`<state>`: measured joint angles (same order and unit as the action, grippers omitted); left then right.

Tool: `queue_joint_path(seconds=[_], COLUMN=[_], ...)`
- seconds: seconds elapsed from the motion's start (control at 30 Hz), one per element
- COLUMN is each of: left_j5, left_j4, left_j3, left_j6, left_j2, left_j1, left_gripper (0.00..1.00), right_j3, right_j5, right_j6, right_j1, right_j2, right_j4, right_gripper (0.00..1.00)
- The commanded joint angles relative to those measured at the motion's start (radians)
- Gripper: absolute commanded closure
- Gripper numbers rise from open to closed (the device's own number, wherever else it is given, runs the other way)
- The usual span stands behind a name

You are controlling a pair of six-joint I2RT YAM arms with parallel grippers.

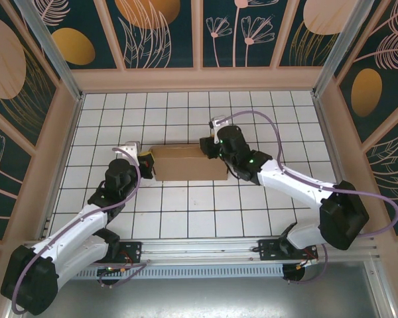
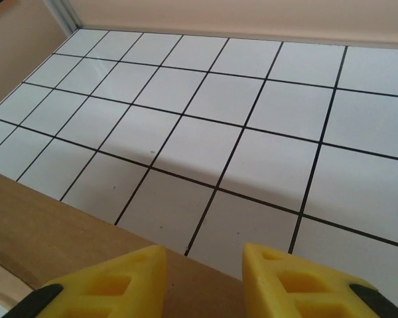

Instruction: Fold the paper box

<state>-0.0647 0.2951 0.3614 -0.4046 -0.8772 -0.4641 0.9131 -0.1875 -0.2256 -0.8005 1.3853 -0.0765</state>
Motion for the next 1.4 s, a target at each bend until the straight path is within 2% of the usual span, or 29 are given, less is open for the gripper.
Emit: queue_joint_path(seconds=[0.0,0.1,0.23,0.33,0.57,0.77,0.87,1.1,1.37], left_j5=[-0.002,-0.003,0.009,0.017,0.064,0.149,0.127,0.007,0.010], left_j4=[-0.170,-0.177,-0.197,-0.217,-0.285,-0.297,-0.318,-0.351,-0.206], left_j3=[-0.004,0.007,0.026,0.039,0.077,0.095,0.140,0.257,0.201], left_j6=[-0.011,-0.022,-0.037,-0.047,-0.041,-0.042,-0.102,-0.212,-0.242], left_j2=[-0.003,0.008,0.045,0.097,0.190,0.243,0.251,0.086,-0.068], left_j1=[0.000,0.001,0.001,0.001,0.001,0.001,0.001,0.001,0.002], left_gripper=[0.93,0.85,0.69,0.62,0.58,0.47,0.42,0.38,0.41], right_j3=[-0.067,-0.090,-0.104,-0.113,-0.102,-0.078,-0.090,-0.115,-0.120], right_j5=[-0.045,-0.059,-0.076,-0.083,-0.088,-0.090,-0.083,-0.084,-0.091], right_j6=[-0.026,-0.034,-0.039,-0.040,-0.043,-0.043,-0.043,-0.047,-0.046], right_j1=[-0.014,-0.023,-0.031,-0.032,-0.032,-0.034,-0.038,-0.046,-0.046], right_j2=[0.000,0.003,0.005,0.009,0.015,0.029,0.029,0.026,0.020], right_j4=[-0.015,-0.029,-0.035,-0.039,-0.032,-0.015,-0.022,-0.032,-0.031], right_gripper=[0.65,0.65,0.65,0.65,0.64,0.64,0.64,0.65,0.65])
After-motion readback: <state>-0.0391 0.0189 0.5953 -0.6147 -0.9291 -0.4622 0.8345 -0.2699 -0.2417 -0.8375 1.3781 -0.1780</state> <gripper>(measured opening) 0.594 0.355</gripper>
